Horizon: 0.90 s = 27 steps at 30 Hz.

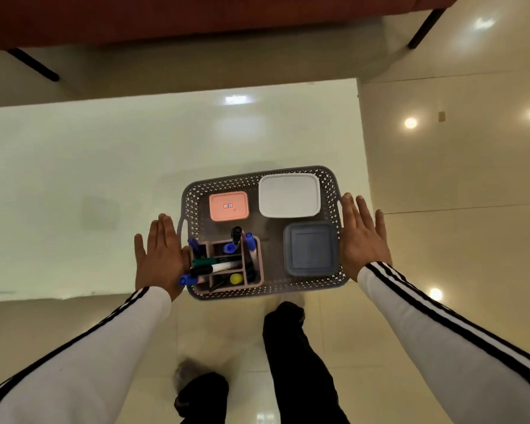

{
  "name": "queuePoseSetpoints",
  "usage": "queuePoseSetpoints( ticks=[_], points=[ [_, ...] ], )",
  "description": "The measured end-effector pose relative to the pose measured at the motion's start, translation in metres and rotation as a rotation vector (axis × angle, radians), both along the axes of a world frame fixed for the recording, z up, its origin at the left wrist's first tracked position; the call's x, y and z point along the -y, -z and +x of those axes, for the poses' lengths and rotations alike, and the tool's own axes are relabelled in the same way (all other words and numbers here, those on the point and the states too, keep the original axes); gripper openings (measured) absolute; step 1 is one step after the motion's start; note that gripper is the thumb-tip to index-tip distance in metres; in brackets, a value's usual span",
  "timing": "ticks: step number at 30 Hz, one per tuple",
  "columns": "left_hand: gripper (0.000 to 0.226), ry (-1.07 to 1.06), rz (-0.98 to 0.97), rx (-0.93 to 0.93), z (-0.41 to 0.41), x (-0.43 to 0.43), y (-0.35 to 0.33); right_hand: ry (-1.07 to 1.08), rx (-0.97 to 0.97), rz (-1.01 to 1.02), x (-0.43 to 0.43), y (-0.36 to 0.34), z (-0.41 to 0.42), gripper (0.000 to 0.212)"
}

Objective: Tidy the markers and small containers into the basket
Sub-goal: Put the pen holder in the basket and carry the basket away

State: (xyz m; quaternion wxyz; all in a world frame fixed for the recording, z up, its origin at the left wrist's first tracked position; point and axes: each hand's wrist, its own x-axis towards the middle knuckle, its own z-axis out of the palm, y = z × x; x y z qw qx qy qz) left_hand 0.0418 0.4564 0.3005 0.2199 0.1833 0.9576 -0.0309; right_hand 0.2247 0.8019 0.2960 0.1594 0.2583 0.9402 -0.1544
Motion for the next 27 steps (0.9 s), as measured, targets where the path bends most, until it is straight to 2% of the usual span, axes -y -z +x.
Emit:
queuePoseSetpoints(
  ticks=[5,10,15,19,27],
  points=[
    [0.068,-0.016,-0.054,-0.026,0.014,0.125,-0.019,-0.094,-0.022,-0.002,0.112,-0.01,-0.01,0.077],
    [0.053,0.093,-0.105,0.007,0.03,0.263,-0.04,-0.12,-0.029,-0.015,0.252,-0.02,-0.008,0.08],
    [0.063,0.072,-0.149,0.048,0.04,0.404,-0.046,-0.094,0.037,-0.019,0.403,-0.023,0.003,0.07],
    [0.066,0.154,-0.146,0.082,0.047,0.492,-0.047,-0.081,0.065,-0.026,0.496,-0.016,0.018,0.073],
    [0.098,0.084,-0.089,0.179,0.051,0.585,0.006,-0.09,0.158,-0.058,0.589,0.038,0.033,0.083]
  ],
)
